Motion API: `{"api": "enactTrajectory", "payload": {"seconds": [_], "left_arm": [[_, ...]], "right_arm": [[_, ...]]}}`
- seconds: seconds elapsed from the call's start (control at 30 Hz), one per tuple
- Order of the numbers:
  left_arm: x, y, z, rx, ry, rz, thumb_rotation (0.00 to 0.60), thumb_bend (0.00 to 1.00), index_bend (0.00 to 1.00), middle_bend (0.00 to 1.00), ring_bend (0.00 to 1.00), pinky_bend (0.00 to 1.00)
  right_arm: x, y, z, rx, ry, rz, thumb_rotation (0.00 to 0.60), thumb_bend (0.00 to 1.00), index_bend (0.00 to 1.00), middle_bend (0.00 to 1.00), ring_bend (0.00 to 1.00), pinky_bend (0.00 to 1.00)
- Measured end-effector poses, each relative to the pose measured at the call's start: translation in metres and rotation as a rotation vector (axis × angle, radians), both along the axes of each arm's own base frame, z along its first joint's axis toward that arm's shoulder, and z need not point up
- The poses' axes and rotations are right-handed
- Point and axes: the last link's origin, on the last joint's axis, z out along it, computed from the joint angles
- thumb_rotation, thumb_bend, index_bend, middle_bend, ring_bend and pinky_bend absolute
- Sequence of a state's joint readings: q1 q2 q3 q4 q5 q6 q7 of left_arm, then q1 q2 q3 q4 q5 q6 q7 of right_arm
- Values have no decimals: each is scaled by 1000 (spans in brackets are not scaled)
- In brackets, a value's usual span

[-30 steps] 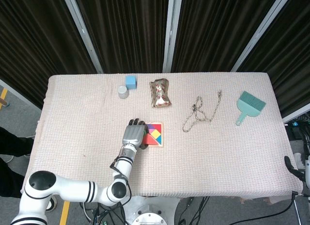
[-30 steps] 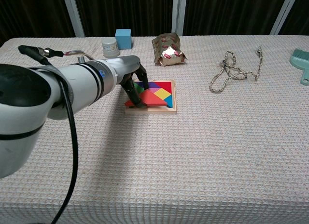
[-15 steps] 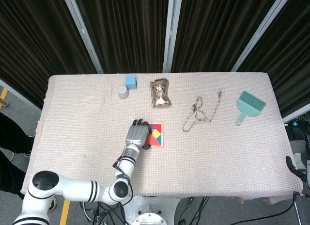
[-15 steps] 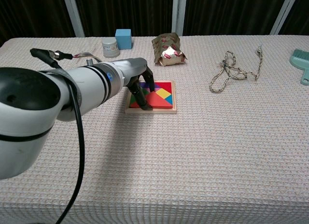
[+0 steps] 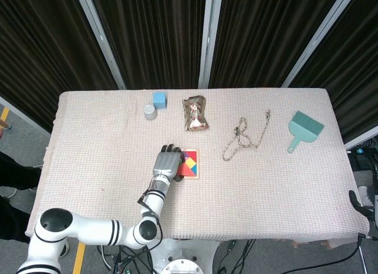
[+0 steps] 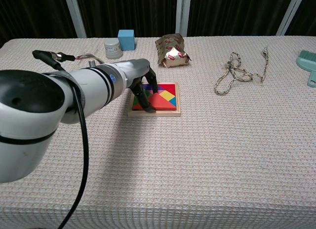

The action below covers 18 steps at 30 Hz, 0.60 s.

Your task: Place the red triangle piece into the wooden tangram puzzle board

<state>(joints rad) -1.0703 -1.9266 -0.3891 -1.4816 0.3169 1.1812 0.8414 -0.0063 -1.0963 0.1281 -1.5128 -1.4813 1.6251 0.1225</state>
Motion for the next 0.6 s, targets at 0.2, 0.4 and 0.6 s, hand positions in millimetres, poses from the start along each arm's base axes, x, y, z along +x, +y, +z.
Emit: {"api": "enactTrajectory", "payload": {"seconds": [0.2, 0.4, 0.6], "left_arm": [[0, 0, 1, 6, -1, -4, 600, 315, 438, 166, 0, 0], [-1, -1, 0, 3, 1, -12, 600, 314, 403, 162, 0, 0], [-3, 0, 0, 5, -10, -12, 600, 311, 315, 151, 0, 0]], "right_arm": [[-1, 0, 0, 2, 1, -9, 600, 229, 0, 0, 0, 0], [-1, 0, 0, 2, 3, -12, 600, 229, 0, 0, 0, 0], [-1, 1, 0, 4, 4, -15, 600, 228, 0, 0, 0, 0]]}}
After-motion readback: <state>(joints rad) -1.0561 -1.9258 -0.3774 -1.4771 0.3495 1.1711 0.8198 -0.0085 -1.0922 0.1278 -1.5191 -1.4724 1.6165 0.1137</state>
